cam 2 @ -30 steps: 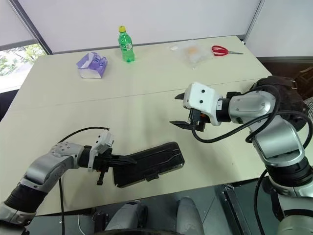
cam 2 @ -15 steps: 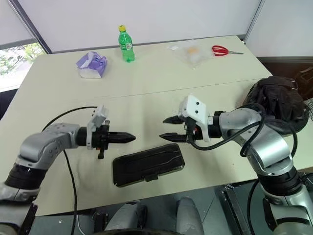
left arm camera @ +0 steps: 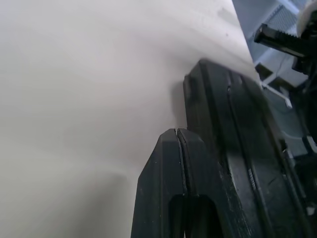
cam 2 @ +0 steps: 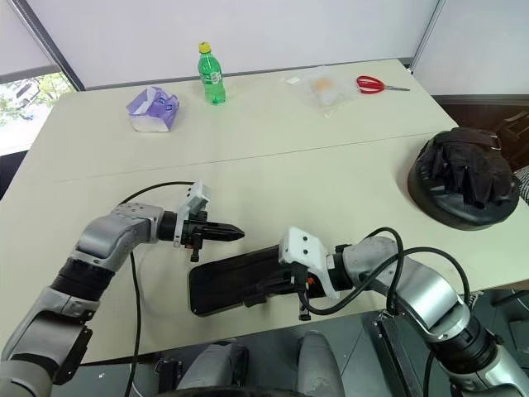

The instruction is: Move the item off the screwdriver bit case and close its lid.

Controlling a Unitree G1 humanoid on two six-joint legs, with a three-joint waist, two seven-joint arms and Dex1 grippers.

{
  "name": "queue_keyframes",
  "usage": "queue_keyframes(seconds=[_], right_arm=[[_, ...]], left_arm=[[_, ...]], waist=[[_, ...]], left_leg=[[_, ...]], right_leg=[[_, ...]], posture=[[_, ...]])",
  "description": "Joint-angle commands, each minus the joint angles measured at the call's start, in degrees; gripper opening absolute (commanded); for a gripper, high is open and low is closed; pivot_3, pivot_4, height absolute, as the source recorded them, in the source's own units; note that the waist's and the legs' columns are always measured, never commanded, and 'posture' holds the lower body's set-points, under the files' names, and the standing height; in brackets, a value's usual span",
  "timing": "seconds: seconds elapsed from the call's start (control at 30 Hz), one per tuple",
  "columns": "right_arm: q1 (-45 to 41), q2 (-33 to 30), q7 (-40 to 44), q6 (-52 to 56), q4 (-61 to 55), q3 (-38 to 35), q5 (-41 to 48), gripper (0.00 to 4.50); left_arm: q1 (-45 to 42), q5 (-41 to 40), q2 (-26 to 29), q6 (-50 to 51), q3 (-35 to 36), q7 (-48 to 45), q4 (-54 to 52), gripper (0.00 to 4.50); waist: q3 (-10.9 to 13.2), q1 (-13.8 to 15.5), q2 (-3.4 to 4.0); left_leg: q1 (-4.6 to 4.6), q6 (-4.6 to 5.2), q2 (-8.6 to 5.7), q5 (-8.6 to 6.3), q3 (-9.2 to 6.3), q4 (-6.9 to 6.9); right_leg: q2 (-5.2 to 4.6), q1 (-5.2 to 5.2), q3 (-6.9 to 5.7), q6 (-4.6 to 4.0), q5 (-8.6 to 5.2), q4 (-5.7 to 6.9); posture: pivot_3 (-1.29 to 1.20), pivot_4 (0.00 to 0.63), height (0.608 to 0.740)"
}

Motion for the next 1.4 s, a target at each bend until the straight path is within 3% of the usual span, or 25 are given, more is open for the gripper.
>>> queue_keyframes(seconds=[0.03,0.73,1.07,1.4], right_arm=[[0.63,-0.76,-1.34,-0.79,-2.84,1.8,-1.85,0.02],[2.73,1.91,-11.76,0.62,-1.0,5.82,-8.96,0.02],[4.69,2.76,-19.55,-3.22,-0.47,7.6,-17.92,0.02],[5.1,3.18,-19.7,-5.65,-0.11,8.05,-21.95,0.02]], left_arm=[[0.09,0.63,-0.47,-0.88,0.0,-0.59,-1.12,0.0],[3.93,8.05,-7.2,-6.28,-5.62,1.38,-1.07,0.0],[4.75,9.94,-6.55,-8.11,-6.22,-0.41,1.67,0.0],[3.95,10.62,-7.6,-9.03,-6.61,-0.73,3.28,0.0]], waist=[[0.0,0.01,-0.01],[0.0,0.09,-0.03],[-0.14,-0.02,-0.19],[-0.16,0.0,-0.22]], left_leg=[[0.0,0.0,0.0,0.0,0.0,0.01],[0.03,0.0,0.0,0.0,0.0,0.03],[0.24,0.0,0.01,0.0,0.0,0.02],[0.27,0.0,0.02,0.01,0.0,0.03]], right_leg=[[0.0,0.0,0.0,0.0,0.0,0.0],[0.0,0.02,0.0,0.0,0.0,0.02],[0.02,0.18,0.0,0.0,0.0,0.1],[0.04,0.2,0.01,0.0,0.0,0.15]], posture=[[0.0,0.15,0.74],[0.0,0.15,0.74],[0.0,0.15,0.74],[0.0,0.15,0.74]])
